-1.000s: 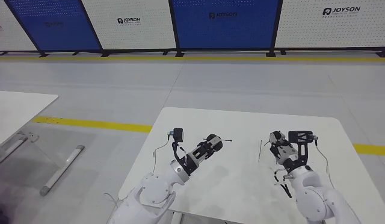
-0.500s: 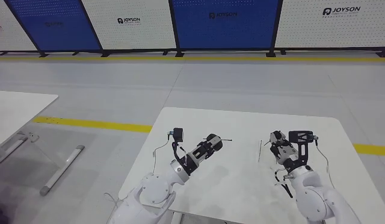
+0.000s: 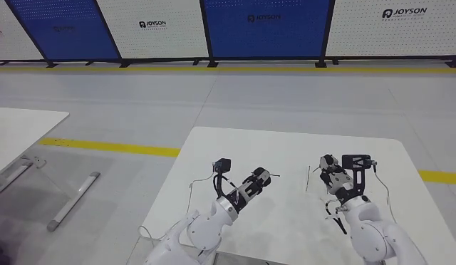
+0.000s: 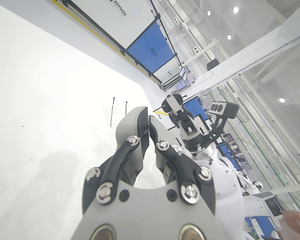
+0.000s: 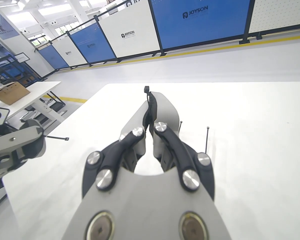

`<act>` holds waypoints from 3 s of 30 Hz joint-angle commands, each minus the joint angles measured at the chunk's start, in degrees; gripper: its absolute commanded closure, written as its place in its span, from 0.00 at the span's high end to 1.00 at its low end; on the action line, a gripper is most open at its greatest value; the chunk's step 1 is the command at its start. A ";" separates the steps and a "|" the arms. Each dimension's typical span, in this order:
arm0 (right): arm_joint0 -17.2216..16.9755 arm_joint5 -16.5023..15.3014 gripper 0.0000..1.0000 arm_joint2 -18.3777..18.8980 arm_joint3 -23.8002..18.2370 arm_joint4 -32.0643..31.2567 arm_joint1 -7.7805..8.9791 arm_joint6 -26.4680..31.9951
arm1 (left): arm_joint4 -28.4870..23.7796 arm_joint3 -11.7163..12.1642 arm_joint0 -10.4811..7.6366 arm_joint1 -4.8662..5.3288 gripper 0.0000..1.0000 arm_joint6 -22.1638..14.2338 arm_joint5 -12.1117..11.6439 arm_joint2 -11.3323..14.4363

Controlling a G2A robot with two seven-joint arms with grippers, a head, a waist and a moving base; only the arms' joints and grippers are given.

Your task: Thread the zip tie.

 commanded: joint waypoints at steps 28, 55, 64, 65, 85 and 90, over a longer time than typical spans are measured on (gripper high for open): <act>-5.34 -6.18 0.00 -1.70 -0.92 13.84 -1.50 -19.16 | 0.00 -0.01 0.01 0.00 0.00 -0.01 -0.01 -0.01; -2.88 -7.90 0.00 -5.37 4.55 23.96 -2.89 -20.21 | 2.79 -0.76 -1.71 -0.93 0.00 4.75 3.84 3.43; -3.21 -6.01 0.00 -6.94 4.62 20.91 -3.25 -22.44 | 2.79 -0.76 -1.71 -0.93 0.00 4.75 3.84 3.43; -3.17 -5.44 0.00 -7.40 4.67 20.26 -3.38 -23.14 | 2.79 -0.76 -1.71 -0.93 0.00 4.75 3.84 3.43; -3.49 -4.45 0.00 -9.92 3.89 17.81 -4.19 -24.55 | 2.79 -0.76 -1.71 -0.93 0.00 4.75 3.84 3.43; -2.60 -3.66 0.00 -11.14 5.17 17.10 -4.68 -24.51 | 2.79 -0.76 -1.71 -0.93 0.00 4.75 3.84 3.43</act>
